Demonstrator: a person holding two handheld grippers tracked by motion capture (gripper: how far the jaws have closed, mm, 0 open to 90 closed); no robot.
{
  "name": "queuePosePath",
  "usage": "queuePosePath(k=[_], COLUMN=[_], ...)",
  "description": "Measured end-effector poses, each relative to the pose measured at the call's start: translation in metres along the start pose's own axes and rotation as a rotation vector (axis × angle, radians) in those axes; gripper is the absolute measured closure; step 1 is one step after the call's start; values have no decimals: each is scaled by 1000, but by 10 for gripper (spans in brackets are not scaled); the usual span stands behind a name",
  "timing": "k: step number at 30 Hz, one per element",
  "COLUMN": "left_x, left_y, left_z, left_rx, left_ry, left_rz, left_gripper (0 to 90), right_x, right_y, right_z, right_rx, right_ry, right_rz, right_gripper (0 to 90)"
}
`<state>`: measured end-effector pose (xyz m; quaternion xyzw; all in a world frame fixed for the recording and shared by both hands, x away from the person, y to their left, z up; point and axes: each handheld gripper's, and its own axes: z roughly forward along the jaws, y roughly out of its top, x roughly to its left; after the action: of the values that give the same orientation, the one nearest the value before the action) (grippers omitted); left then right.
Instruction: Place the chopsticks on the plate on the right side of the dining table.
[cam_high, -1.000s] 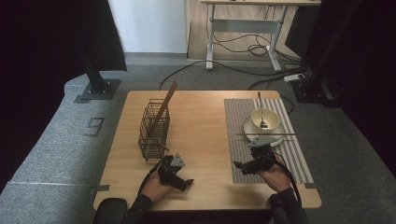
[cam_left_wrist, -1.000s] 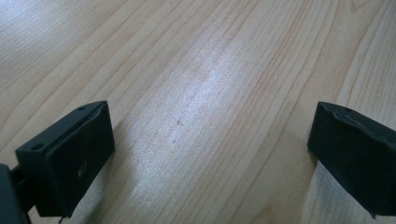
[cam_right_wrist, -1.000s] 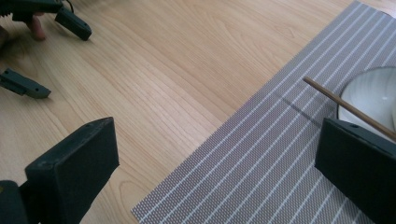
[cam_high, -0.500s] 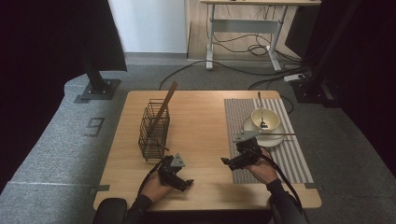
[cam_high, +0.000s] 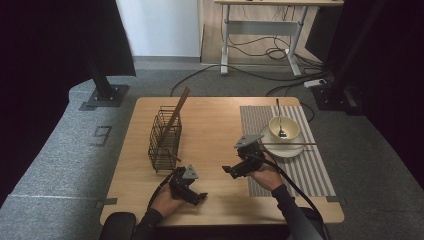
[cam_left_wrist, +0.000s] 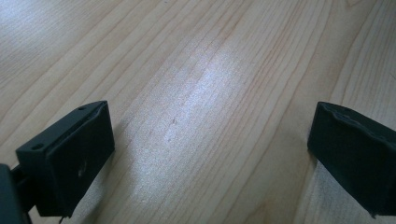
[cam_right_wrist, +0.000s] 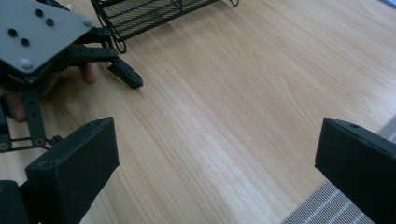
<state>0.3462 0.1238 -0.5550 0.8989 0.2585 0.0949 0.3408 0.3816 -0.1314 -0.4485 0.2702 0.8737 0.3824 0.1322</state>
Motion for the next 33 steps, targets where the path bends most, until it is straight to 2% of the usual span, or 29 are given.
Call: queuePosePath(k=[7, 25, 33], left_x=[0, 0, 0], left_y=[0, 0, 0], left_z=[0, 0, 0], left_rx=[1, 0, 1], left_ry=[0, 0, 0], left_rz=[1, 0, 0], left_gripper=[1, 1, 1], right_x=[7, 29, 42], right_y=[13, 54, 68], right_z=[9, 24, 35], right_rx=[6, -40, -35], right_ry=[24, 105, 117], right_rz=[-30, -43, -88], right_gripper=[0, 0, 0])
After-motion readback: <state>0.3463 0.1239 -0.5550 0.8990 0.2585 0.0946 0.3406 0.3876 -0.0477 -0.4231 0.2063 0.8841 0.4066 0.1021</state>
